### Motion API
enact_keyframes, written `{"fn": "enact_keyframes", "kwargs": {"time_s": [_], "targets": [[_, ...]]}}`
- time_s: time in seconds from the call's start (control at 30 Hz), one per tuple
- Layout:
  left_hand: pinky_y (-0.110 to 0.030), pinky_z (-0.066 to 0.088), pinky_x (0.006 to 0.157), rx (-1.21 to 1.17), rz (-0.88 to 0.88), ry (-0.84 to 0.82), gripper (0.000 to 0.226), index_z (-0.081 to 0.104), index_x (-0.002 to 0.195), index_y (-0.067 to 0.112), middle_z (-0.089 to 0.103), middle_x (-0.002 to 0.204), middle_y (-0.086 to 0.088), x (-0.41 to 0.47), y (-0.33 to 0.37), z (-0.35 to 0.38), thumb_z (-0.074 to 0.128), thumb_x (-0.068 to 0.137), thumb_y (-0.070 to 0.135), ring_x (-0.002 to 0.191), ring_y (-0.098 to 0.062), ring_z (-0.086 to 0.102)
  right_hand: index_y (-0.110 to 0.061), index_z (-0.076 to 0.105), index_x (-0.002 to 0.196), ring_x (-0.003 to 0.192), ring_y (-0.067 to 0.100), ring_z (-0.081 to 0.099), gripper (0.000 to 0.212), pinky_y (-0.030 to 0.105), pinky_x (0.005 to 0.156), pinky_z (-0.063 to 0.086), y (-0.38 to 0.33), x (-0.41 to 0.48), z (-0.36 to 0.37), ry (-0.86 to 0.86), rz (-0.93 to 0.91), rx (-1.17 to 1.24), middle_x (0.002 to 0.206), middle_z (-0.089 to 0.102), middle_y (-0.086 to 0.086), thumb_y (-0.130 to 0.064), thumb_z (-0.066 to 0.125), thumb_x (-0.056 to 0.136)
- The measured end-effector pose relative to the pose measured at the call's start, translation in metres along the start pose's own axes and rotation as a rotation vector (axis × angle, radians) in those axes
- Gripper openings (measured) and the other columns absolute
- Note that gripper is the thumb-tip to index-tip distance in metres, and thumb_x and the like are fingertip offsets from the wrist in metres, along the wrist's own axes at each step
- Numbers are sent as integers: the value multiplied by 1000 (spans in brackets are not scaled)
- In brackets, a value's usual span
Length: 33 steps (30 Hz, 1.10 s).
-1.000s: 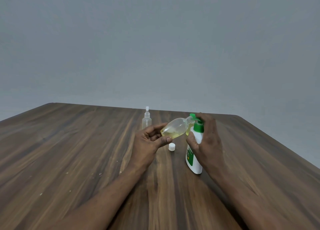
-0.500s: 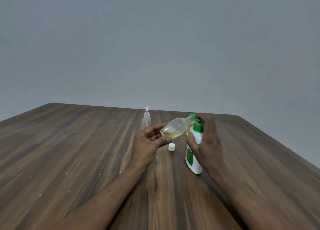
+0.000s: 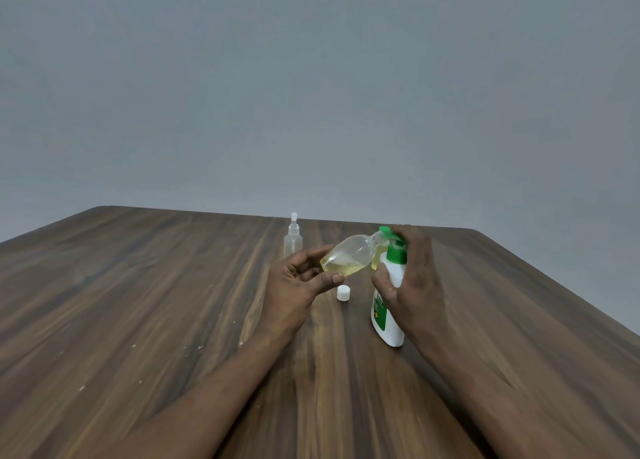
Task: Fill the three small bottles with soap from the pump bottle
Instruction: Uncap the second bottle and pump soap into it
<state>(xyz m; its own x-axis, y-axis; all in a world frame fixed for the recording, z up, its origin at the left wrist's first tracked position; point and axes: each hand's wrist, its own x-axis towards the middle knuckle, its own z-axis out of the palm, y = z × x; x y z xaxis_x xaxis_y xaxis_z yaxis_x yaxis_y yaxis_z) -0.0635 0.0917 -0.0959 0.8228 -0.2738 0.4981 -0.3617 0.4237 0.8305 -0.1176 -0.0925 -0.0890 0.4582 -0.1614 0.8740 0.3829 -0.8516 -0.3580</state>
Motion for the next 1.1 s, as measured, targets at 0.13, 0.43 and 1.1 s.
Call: {"fn": "enact_keyframes", "kwargs": {"time_s": [0.13,0.43,1.1], "targets": [[-29,61,78,7,0,1,46,71,117,6,78,105,-9,-1,0,0,79,74,-9,96,-24,75,-19,48,132,103,-1,51,55,8,85,38,0,0,0,-2,1,-6,116,46,-16,-16,66,80],[-27,61,76,4,1,7,47,70,118,4,78,105,-10,-1,1,0,79,74,-9,96,-25,75,-23,42,135,110,0,50,65,11,91,39,-1,0,0,5,-13,8,124,43,-16,-5,71,79],[-28,62,77,3,9,0,45,72,114,10,78,102,-9,-1,2,1,79,74,-10,94,-22,75,-19,45,134,106,4,52,61,13,88,41,0,0,-1,3,-9,-3,122,45,-14,-7,71,80]]}}
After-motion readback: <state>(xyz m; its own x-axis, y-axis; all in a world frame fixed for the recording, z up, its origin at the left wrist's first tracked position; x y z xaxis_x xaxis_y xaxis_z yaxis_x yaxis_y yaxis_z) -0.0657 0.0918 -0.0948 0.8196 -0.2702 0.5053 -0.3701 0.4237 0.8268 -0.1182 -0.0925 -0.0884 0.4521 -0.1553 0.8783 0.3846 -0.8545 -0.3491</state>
